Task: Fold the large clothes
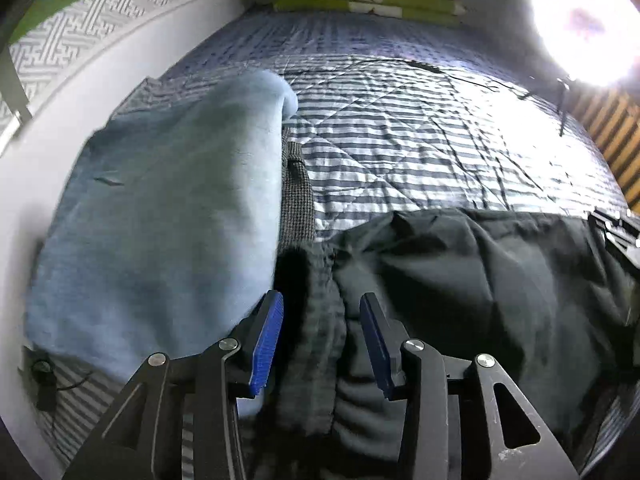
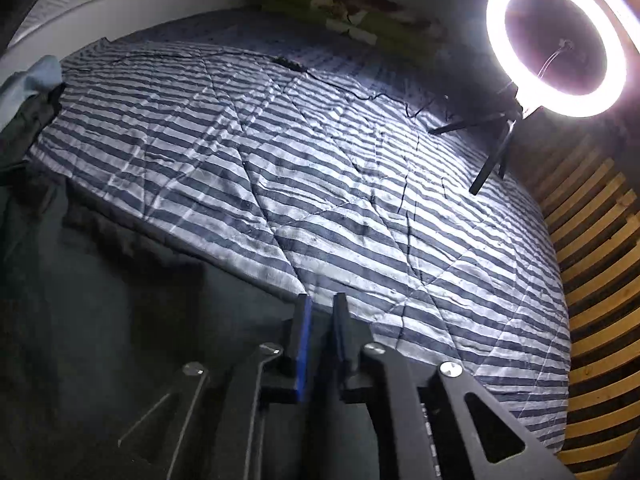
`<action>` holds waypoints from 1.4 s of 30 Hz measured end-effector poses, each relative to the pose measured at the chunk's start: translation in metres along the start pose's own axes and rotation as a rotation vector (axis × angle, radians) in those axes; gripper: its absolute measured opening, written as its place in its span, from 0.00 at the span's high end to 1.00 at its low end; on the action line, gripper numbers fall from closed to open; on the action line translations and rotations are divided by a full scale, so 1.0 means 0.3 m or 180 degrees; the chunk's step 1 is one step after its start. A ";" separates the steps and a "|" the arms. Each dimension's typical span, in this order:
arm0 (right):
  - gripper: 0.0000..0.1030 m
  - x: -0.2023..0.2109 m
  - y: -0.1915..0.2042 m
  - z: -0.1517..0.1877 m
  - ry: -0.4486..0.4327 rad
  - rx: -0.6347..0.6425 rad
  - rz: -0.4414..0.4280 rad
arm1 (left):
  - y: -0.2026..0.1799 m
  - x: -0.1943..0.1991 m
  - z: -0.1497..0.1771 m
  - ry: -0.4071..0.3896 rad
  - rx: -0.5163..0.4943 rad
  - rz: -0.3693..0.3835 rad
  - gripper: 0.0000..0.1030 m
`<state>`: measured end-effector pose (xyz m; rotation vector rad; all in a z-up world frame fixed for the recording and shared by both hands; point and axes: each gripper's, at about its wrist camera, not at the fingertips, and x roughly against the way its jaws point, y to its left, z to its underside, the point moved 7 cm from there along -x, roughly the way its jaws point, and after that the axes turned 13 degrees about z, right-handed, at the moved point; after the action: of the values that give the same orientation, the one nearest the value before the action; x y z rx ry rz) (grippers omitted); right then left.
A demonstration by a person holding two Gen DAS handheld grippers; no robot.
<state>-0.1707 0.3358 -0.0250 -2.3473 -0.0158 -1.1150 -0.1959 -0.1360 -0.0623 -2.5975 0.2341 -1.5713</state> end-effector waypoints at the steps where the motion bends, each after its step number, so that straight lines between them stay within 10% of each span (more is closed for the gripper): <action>1: 0.77 0.015 -0.013 0.006 -0.0024 -0.0015 -0.0011 | -0.002 0.036 0.022 -0.0037 -0.0008 0.0028 0.57; 8: 0.61 0.287 -0.195 0.137 -0.0268 -0.0574 -0.0444 | 0.175 0.283 0.350 -0.0202 0.0330 0.0080 0.37; 14: 0.57 0.491 -0.357 0.518 -0.0185 -0.0981 -0.0467 | 0.215 0.281 0.666 0.0024 0.0616 0.0235 0.37; 23: 0.49 0.446 -0.473 0.899 0.0435 -0.1131 -0.0217 | 0.158 0.239 0.757 -0.0173 0.0779 0.0303 0.37; 28: 0.53 0.360 -0.472 0.887 0.0480 -0.1070 -0.0182 | 0.080 0.235 0.728 -0.0282 0.0671 0.0348 0.37; 30: 0.97 0.317 -0.471 0.876 0.0610 -0.0970 -0.0117 | 0.049 0.237 0.719 -0.0294 0.0570 0.0316 0.37; 42: 0.99 0.253 -0.811 0.438 0.0143 -0.0945 0.0700 | 0.061 0.216 0.669 -0.0302 0.0630 0.0199 0.37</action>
<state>-0.0830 0.5900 0.0746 -2.5037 0.4417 -1.1221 0.0101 -0.1651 -0.1020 -2.4790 0.1427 -1.3713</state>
